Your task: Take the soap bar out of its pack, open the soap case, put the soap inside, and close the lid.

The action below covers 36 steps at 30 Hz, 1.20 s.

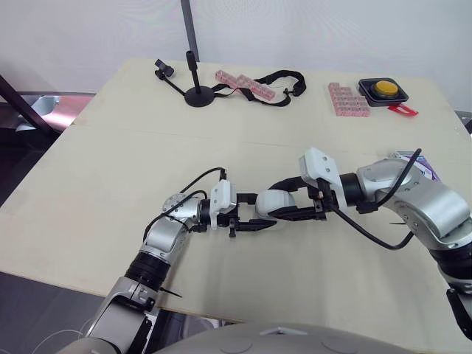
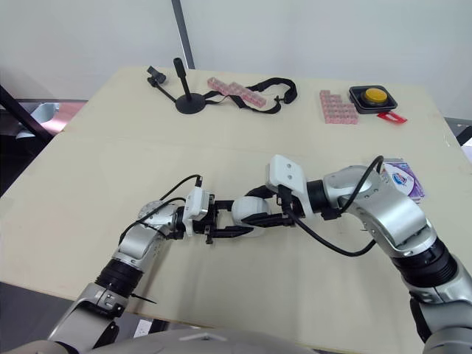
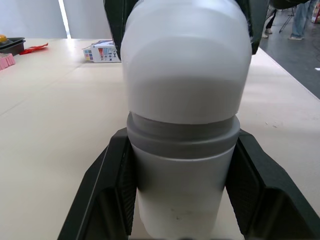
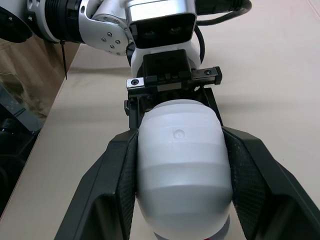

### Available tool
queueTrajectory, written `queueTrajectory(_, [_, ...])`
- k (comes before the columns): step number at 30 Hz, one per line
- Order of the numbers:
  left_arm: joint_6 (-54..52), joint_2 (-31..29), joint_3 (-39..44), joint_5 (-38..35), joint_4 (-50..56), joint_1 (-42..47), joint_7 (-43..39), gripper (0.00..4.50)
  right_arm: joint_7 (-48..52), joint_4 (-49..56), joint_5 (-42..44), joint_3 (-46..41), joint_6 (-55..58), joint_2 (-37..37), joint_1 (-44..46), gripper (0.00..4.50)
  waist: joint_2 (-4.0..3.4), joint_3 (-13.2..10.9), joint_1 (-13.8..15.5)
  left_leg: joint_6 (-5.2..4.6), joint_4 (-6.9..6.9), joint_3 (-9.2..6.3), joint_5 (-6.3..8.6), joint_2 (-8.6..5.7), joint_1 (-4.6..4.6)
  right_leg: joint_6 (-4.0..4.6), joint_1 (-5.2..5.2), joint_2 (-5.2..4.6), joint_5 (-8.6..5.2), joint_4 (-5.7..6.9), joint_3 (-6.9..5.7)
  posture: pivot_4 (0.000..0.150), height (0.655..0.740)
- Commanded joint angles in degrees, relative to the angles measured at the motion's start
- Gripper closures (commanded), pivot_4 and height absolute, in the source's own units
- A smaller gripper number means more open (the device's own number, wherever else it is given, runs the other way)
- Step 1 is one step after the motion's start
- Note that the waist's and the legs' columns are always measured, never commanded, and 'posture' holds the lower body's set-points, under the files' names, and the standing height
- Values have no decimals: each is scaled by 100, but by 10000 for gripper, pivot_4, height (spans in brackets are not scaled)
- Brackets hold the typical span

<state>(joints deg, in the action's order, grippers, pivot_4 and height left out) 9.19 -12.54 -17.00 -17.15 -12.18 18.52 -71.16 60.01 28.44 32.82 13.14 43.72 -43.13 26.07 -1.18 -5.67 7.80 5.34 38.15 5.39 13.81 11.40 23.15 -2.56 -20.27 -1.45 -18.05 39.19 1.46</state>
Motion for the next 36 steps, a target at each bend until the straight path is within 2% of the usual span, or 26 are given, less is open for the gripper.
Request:
queueTrajectory(1, [-15,-22,-90,44,142,-18,3,26103,13,42,-71,-67,-181,-26,-92,25021,0,0,2,0,0,0,0,0,0,0,0,0,0,0,0,1500,7400])
queueTrajectory(20, [-16,-40,-118,35,196,-49,12,26103,88,-167,-178,19,-529,-91,-497,25021,1,1,1,0,0,0,0,-1,-2,0,5,-1,0,-3,-1,1500,7400])
queueTrajectory(22, [-17,-46,-124,34,214,-61,14,26103,105,-167,-169,20,-528,-109,-511,14099,1,1,2,0,0,0,0,-1,-2,0,5,-1,0,-3,-2,1500,7400])
queueTrajectory(25, [-30,-53,-130,29,236,-73,20,26103,114,-152,-186,5,-569,-109,-529,5309,1,1,3,0,0,-1,0,-2,2,0,4,-1,0,-5,-2,1500,7400])
queueTrajectory(26, [-36,-56,-133,25,241,-73,21,26103,122,-151,-197,-4,-583,-102,-532,1031,1,1,-1,0,0,-1,0,-2,5,0,0,-1,0,-5,-2,1500,7400])
queueTrajectory(36, [-59,-57,-153,12,245,-64,32,26103,130,-138,-214,-56,-589,-79,-504,397,1,1,-11,0,0,-1,0,0,3,0,0,1,0,-4,-2,1500,7400])
